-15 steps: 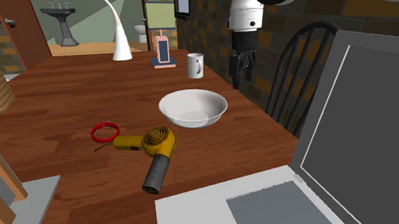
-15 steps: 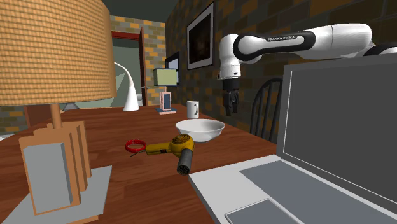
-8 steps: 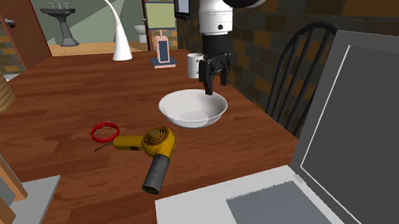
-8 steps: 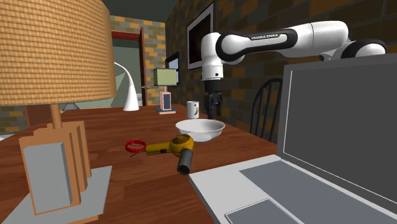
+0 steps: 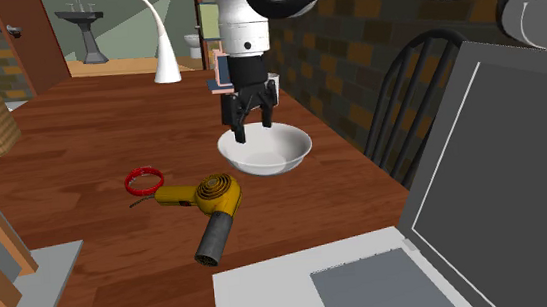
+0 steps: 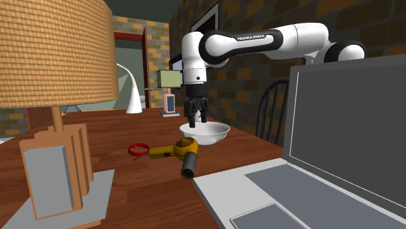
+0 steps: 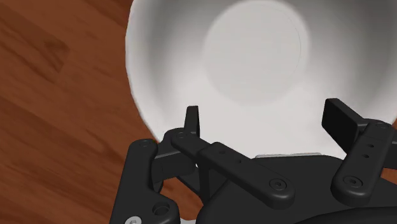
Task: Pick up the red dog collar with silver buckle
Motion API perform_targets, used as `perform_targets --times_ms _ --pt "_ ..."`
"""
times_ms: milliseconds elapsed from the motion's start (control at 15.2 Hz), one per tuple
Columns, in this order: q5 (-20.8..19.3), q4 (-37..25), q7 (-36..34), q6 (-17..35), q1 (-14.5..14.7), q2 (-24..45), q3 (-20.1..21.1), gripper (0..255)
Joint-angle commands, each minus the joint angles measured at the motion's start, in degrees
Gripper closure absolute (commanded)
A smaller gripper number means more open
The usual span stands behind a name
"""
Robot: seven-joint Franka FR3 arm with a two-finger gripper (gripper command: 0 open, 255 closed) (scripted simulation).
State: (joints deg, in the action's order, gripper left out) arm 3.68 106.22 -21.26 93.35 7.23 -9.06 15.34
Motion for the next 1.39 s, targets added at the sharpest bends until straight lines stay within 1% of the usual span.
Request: perform_targets --times_ms 0,264,528,726,924,1320 --pt "-0.88 -3.92 -2.09 0.25 0.67 4.13 1.32 0" --pt "-3.48 -13.25 -6.48 -0.58 2.7 12.88 3.69 0" --pt "-6.94 -24.77 -10.6 -2.87 5.81 22.62 5.31 0" --pt "-9.94 -35.76 -13.21 -5.95 9.15 30.94 5.87 0" --pt "-12.88 -49.0 -14.87 -10.44 13.28 39.92 5.7 0" --pt "-12.22 -40.99 -14.9 -4.49 12.04 37.88 5.69 0"
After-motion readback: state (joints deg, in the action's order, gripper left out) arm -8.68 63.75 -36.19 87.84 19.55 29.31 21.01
